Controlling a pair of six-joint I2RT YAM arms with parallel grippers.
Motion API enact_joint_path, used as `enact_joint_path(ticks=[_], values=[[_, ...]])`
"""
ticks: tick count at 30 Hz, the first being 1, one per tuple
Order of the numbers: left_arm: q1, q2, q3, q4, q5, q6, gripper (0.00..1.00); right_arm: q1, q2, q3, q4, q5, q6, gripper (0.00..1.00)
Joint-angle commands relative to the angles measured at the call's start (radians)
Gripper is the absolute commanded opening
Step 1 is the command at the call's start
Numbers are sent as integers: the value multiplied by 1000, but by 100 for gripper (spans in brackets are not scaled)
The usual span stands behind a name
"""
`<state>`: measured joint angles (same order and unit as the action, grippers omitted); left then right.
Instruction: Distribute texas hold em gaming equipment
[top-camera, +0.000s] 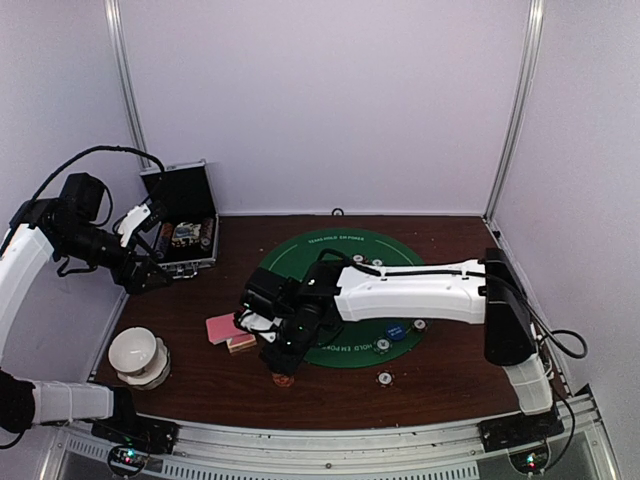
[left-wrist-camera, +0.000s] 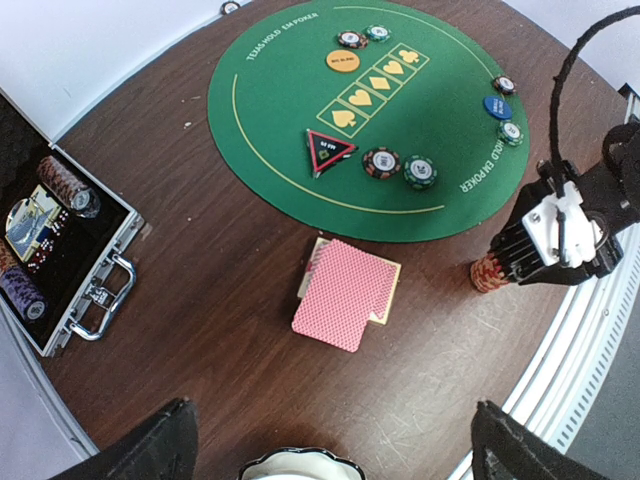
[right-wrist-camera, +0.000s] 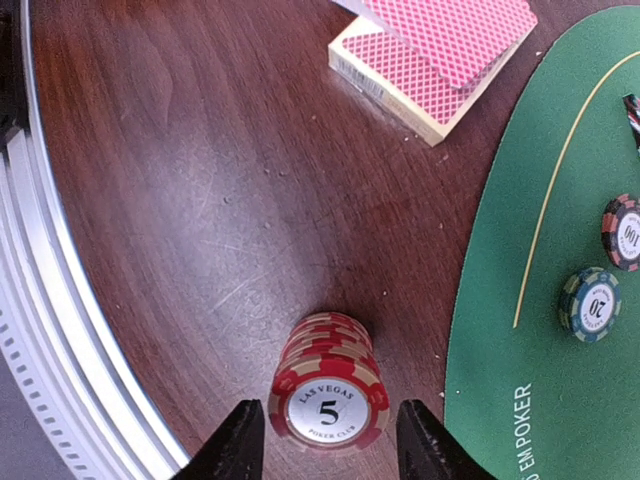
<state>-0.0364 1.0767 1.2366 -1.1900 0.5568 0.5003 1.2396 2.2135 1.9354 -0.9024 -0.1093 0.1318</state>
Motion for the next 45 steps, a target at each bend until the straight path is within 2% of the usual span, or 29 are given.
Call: enact_joint_path(ticks=[1,3,7,14,25,31,37,45], values=[[-2,-9,24,-8,9,12,97,-4,-82,30,-25,33,-14,47],[-3,-9,25,-8,11,14,98,-13,-89,27,-26,26,-15,46],[-3,-9,25,-10,15,11,98,-12,-67,41,-52,-10,-24,69],[-3,-9,26,-11,17,14,98,-3,-30,27,-27,-28,-20,75],[-3,-12,26,-11,17,13,98,0,33,33,-11,-28,-20,65],[-3,-12,25,-12,17,13,98,0,34,25,-1,-31,-18,58],[-3,-13,27,-11,17,12,98,0,28,17,5,-29,-17,47],[-3,-15,32,-12,15,11,98,1,25,20,-2,-27,-17,40]])
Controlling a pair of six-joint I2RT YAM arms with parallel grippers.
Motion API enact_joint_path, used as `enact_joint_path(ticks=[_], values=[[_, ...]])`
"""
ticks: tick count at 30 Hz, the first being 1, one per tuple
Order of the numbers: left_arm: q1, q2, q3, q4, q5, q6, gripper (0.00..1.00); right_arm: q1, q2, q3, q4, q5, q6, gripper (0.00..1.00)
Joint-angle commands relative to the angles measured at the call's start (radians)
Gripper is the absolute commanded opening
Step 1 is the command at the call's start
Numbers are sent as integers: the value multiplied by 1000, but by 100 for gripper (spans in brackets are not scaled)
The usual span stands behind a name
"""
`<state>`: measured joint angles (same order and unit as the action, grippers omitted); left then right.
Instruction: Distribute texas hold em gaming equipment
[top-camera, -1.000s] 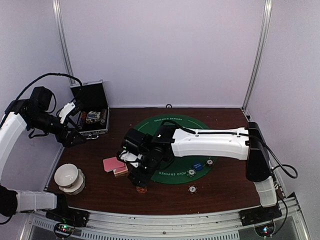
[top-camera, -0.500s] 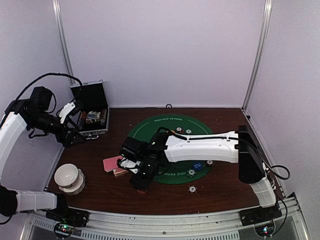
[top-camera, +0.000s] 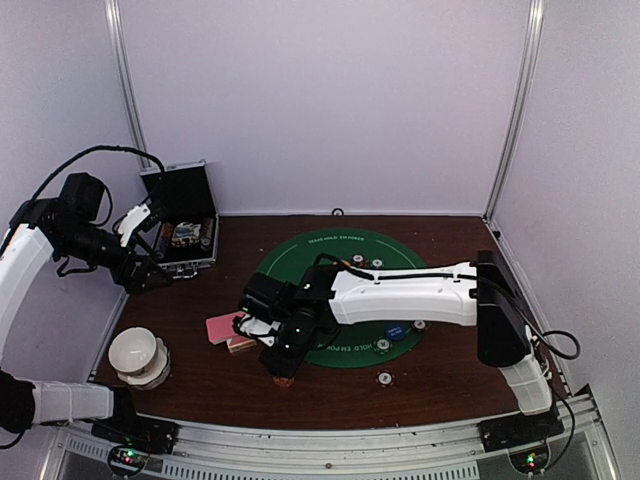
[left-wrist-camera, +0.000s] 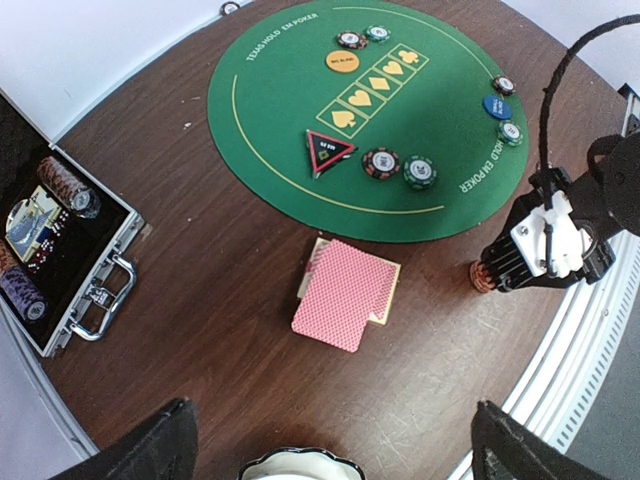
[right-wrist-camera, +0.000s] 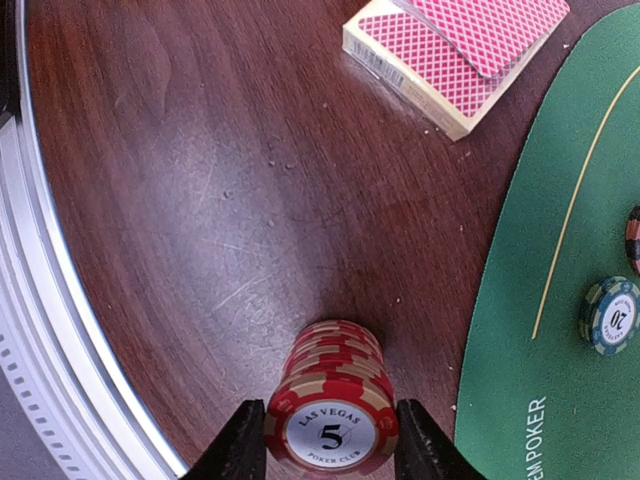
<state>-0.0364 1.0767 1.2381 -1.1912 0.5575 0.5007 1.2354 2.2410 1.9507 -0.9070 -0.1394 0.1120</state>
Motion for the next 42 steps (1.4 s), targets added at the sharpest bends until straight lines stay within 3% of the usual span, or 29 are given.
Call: enact_joint_path(ticks=[1,15,22,30,42], values=[[-2,-16,31,-11,13,11,98,5,-4,5,1,5,2,38],[-3,-9,44,-20,15,12,98,-9,-91,28,-26,110,-2,1],[-3,-7,49,-20,14,12,98,-89,-147,21,-33,169,6,0],[-3,-1,54,-19,7,11,98,-319,-145,3,-1,240,41,0],[-3,5,53,-19,3,9,97,-549,73,134,15,263,74,0]])
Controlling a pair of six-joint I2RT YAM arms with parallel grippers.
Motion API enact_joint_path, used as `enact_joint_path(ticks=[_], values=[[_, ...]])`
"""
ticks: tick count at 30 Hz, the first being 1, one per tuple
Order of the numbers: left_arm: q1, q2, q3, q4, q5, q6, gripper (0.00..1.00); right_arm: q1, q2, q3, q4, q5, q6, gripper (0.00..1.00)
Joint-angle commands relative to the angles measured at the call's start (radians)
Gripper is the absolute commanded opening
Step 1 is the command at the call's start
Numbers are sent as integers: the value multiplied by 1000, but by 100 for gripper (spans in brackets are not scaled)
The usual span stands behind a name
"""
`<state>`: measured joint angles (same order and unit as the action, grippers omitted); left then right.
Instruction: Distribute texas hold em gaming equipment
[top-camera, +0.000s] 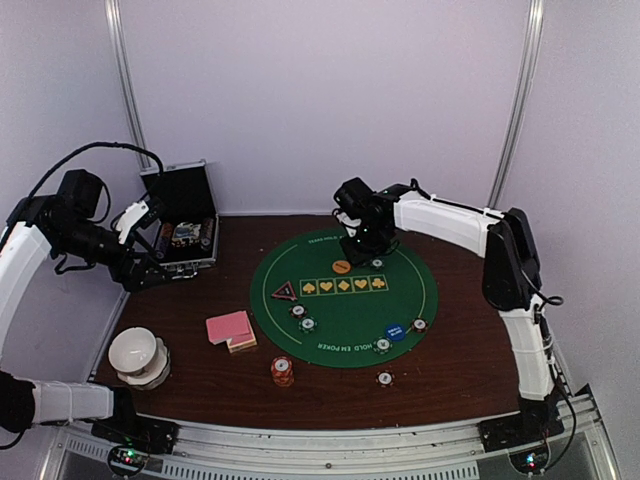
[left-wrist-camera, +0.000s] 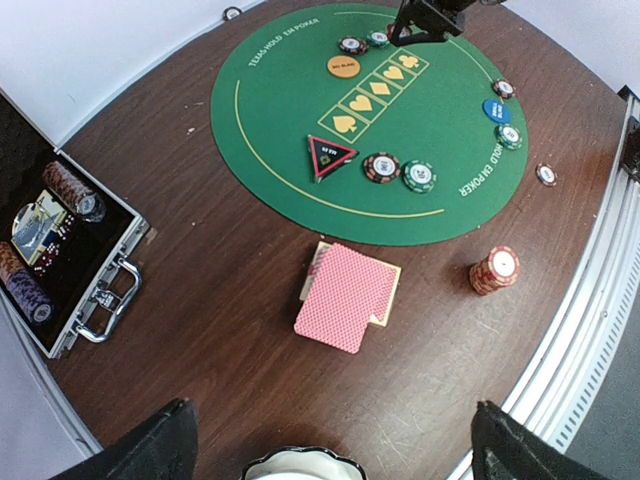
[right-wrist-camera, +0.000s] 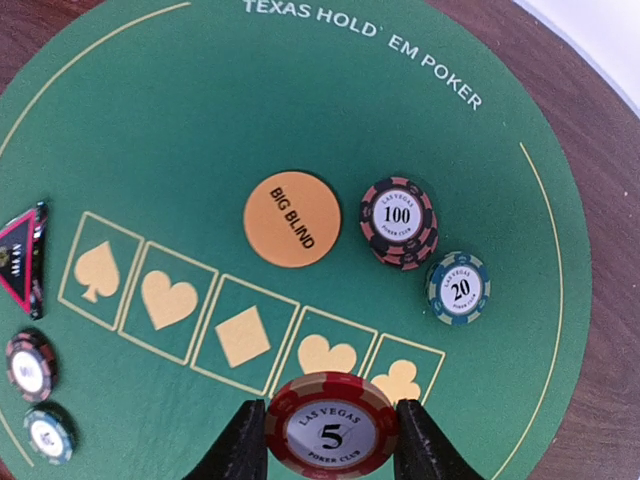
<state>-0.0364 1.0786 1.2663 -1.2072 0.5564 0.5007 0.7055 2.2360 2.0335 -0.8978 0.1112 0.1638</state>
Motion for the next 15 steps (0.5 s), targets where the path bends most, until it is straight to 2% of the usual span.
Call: enact_joint_path(ticks=[1,15], values=[[-2,2,25,-3,4,9,98,-26,97,66,7,8,23,0],[-3,14,29,-4,4,6,98,-88,273,189,23,-10,39,1]])
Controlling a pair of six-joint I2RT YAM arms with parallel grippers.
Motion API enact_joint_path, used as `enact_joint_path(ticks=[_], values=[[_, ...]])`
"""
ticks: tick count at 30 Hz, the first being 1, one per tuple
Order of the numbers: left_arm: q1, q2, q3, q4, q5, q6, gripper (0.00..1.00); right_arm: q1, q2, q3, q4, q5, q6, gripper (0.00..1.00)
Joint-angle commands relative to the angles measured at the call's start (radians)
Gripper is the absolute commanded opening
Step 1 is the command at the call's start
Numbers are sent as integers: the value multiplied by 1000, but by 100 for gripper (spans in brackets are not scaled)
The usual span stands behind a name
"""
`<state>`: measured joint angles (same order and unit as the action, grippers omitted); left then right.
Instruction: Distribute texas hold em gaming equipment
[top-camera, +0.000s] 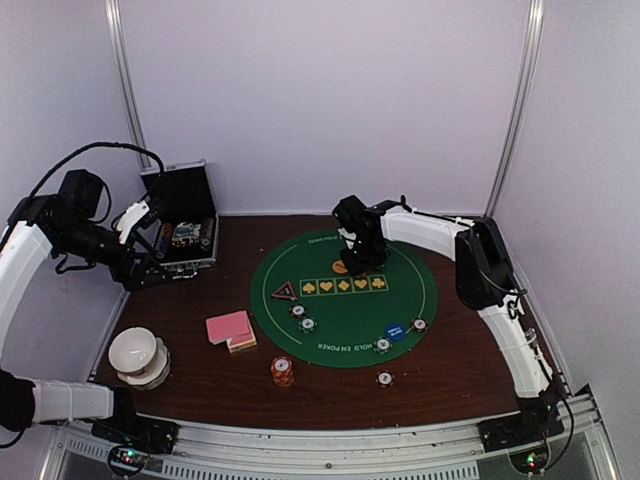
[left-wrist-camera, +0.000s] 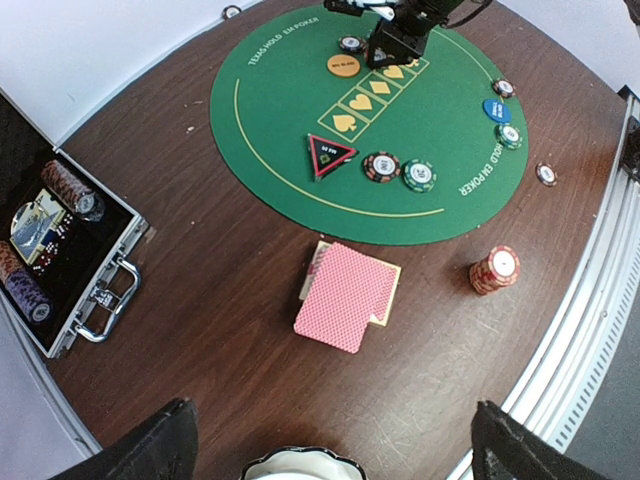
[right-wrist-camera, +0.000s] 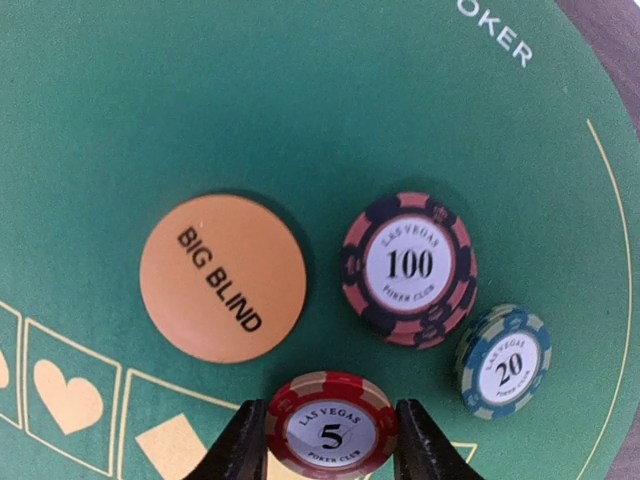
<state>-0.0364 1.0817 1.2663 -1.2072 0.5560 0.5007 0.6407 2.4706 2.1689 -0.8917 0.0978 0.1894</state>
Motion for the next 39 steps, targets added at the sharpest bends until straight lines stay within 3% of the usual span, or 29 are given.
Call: enact_joint_path(ticks=[1,3,12,18,23,28,34,39], values=[[-3,13,32,-3,4,6,98,-24,45,59,16,3,13,3],[-2,12,34,-3,4,6,98,-26,54,63,20,1,11,7],[-2,8,38,-13,2,6,98,-24,39,79,8,-25,10,49],[-2,5,35,-14,2,6,98,-14,-30,76,7,-24,-3,63],[-3,5,37,-14,4,6,98,19,-117,41,16,0,-10,65],[-3,5,35,-15,-1,5,98,108,-282,-105,70,13,-14,65],[-3,5,31,-14,6,8,97,314,-448,-332,118,-3,-24,74],[-3,2,29,-14,13,12,98,490,-458,-418,117,-54,-33,82]])
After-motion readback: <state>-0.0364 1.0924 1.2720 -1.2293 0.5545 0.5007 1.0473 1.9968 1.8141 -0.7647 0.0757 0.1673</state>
